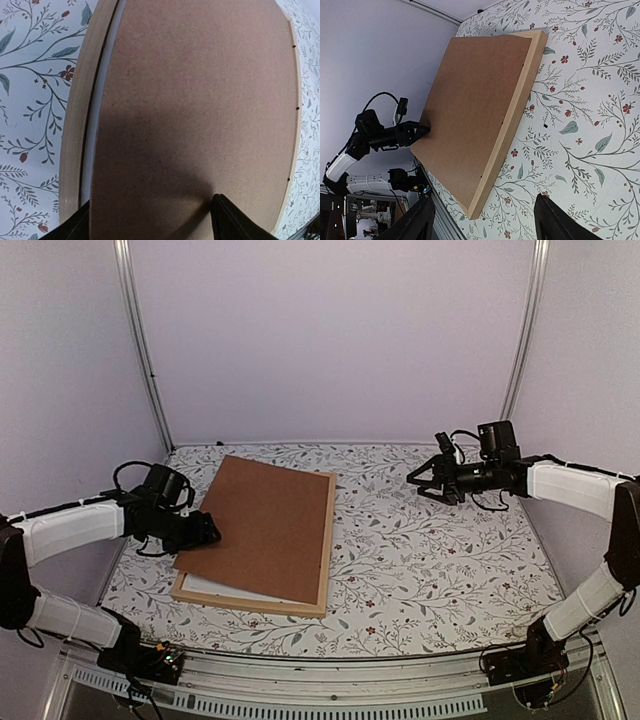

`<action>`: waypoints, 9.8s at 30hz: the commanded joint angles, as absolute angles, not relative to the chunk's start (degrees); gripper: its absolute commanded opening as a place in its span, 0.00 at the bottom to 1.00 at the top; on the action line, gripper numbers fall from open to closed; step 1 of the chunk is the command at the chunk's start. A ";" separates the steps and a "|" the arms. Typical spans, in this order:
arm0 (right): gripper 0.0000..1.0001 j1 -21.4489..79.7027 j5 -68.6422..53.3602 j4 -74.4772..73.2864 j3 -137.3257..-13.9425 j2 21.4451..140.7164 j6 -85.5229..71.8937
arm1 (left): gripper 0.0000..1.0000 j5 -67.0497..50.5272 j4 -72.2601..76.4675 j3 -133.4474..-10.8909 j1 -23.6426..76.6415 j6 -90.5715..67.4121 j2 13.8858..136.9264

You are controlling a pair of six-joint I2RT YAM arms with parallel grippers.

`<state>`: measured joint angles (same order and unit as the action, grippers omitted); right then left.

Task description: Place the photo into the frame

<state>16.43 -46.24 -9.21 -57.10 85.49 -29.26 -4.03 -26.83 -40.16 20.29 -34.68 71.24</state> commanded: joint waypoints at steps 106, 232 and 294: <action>0.73 22.94 -26.24 -15.05 -59.04 94.13 -19.89 | 1.00 -5.10 -13.21 -70.63 24.29 -13.47 105.26; 0.87 23.28 -19.22 -19.35 -50.38 91.85 -24.03 | 0.75 -27.44 -13.70 -58.01 33.37 -13.93 102.81; 0.87 18.00 -17.28 -24.69 -54.38 90.48 -18.87 | 0.92 -3.00 -16.88 -102.28 30.61 -2.20 134.18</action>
